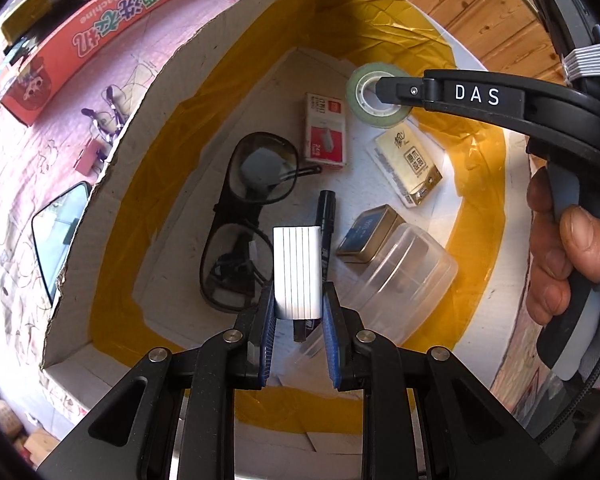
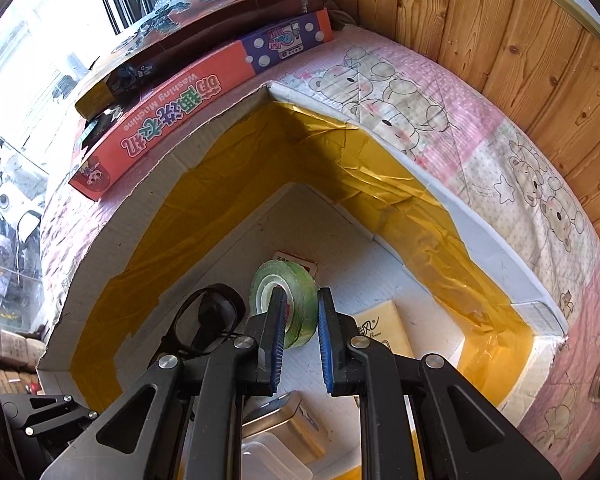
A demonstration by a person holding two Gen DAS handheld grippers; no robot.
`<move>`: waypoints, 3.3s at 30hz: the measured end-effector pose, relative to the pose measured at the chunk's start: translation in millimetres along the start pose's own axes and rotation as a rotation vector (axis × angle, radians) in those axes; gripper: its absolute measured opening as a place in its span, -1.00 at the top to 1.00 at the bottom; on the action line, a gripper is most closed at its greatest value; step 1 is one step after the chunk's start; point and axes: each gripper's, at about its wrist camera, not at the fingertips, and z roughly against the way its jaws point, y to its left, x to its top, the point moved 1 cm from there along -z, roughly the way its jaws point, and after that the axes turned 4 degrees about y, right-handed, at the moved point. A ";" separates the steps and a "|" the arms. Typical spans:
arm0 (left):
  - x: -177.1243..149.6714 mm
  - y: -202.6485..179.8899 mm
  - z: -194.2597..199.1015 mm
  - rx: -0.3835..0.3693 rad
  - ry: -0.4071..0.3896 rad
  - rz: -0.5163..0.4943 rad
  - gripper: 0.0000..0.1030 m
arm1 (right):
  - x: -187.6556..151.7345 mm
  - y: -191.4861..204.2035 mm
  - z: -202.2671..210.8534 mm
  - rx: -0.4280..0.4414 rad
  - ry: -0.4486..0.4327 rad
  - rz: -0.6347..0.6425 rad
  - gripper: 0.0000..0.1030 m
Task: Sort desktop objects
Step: 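Open both tools to drop the tape roll and charger into the box, then move both open tools back toward the remaining items on the bedspread, then grasp the pink-and-white oval item with the left tool while the right grasps the small clear bottle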
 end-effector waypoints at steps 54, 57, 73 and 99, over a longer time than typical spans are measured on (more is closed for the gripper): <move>-88.8 -3.0 76.7 -0.043 -0.124 -0.044 0.45 | -91.2 42.1 101.9 -0.019 -0.130 0.006 0.40; -98.9 -7.2 81.4 -0.061 -0.130 -0.057 0.45 | -105.7 44.5 112.4 0.009 -0.149 -0.005 0.32; -130.9 -90.2 67.9 -0.144 -0.067 -0.273 0.42 | -242.6 -57.3 184.5 -0.032 -0.255 -0.224 0.24; -133.6 -188.5 -44.2 -0.043 0.092 -0.516 0.35 | -276.1 -145.6 52.9 0.008 -0.182 -0.533 0.23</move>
